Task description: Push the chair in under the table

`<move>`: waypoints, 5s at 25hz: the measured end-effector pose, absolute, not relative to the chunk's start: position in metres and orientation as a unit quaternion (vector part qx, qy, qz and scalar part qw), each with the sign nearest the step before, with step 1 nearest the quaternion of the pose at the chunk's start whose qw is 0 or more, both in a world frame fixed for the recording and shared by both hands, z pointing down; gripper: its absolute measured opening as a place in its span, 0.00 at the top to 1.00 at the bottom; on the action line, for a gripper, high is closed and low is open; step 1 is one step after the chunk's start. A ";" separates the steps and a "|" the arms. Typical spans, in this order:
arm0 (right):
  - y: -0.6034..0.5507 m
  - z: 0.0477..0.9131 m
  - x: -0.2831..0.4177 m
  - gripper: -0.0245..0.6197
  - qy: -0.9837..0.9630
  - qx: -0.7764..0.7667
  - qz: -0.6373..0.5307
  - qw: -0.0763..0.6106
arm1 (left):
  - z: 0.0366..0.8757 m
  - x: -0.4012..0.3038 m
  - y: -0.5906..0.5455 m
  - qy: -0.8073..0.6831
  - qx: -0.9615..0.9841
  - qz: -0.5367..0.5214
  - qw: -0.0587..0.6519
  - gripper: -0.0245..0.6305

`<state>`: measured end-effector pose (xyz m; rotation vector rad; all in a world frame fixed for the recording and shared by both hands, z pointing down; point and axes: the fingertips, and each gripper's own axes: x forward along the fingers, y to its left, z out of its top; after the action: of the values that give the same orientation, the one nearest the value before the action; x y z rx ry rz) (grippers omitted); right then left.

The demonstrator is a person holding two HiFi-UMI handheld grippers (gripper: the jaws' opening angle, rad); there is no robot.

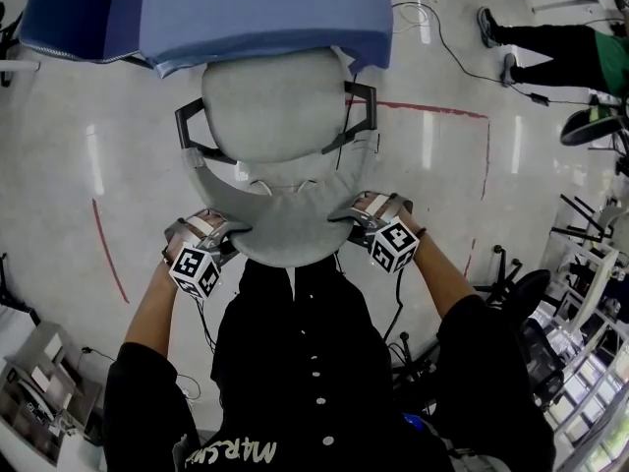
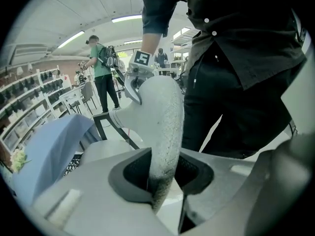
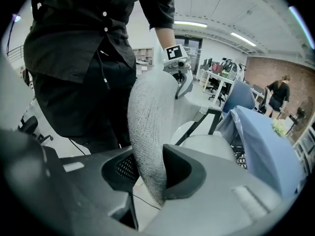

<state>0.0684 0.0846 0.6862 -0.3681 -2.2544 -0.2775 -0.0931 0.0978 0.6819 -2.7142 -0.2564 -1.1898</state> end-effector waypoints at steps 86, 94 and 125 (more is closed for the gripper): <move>-0.116 0.332 0.160 0.93 -0.859 0.507 0.074 0.013 | 0.348 -0.173 -0.078 0.560 -0.822 -0.098 -0.026 0.96; -0.116 0.286 0.176 0.93 -0.848 0.528 0.043 -0.012 | 0.304 -0.193 -0.068 0.599 -0.796 -0.085 0.006 0.96; -0.111 0.244 0.164 0.93 -0.854 0.520 -0.024 -0.012 | 0.252 -0.193 -0.070 0.618 -0.782 -0.072 0.035 0.96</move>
<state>0.1636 -0.1110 0.2441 1.6471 -2.7015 -0.0763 -0.1928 -0.0703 0.2523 -2.4042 1.8985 -0.2214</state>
